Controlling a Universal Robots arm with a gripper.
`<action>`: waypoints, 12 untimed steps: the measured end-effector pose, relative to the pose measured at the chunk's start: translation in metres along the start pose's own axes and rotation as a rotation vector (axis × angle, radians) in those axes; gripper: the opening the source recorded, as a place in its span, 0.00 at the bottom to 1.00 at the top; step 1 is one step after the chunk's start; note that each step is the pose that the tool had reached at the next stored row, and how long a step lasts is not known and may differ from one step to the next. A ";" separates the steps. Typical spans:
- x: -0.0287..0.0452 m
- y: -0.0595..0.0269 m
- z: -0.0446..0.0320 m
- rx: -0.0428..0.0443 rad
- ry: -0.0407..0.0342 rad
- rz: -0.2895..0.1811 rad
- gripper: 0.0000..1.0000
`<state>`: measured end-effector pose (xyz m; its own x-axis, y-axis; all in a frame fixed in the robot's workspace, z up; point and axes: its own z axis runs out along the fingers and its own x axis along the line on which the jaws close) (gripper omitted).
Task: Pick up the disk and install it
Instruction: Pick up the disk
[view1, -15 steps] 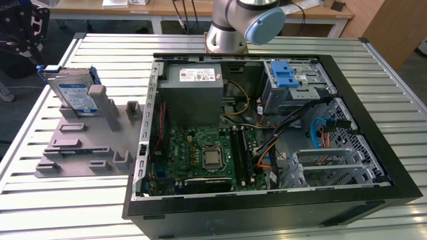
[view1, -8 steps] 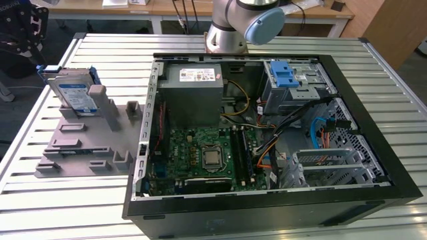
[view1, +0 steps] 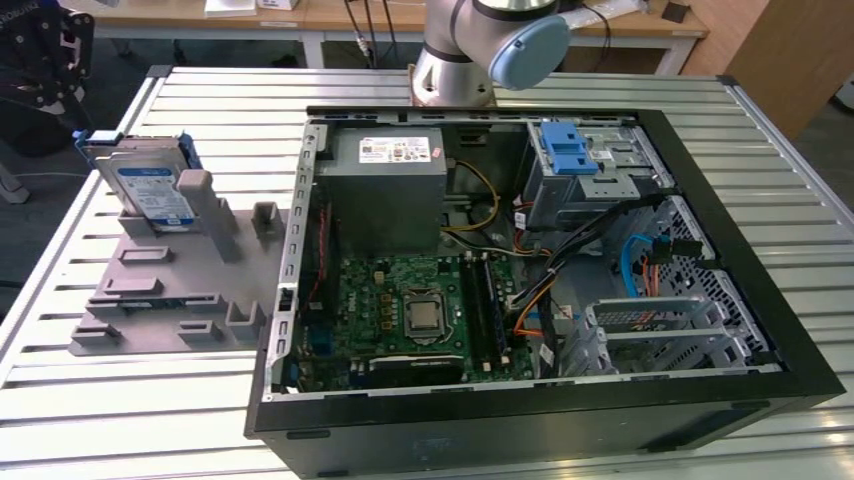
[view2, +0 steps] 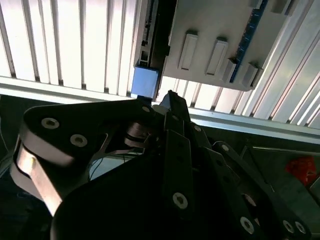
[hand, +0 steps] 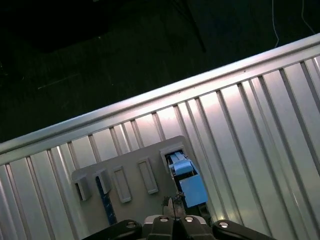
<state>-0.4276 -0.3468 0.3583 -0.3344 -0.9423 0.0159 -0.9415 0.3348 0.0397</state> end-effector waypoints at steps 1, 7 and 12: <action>0.0000 0.0000 0.0000 0.0004 0.0002 -0.009 0.11; 0.0000 0.0000 0.0001 0.0021 0.0042 -0.110 0.11; -0.0001 0.0001 0.0002 0.0019 0.0023 -0.179 0.11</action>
<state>-0.4276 -0.3467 0.3582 -0.1612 -0.9869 0.0110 -0.9861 0.1615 0.0402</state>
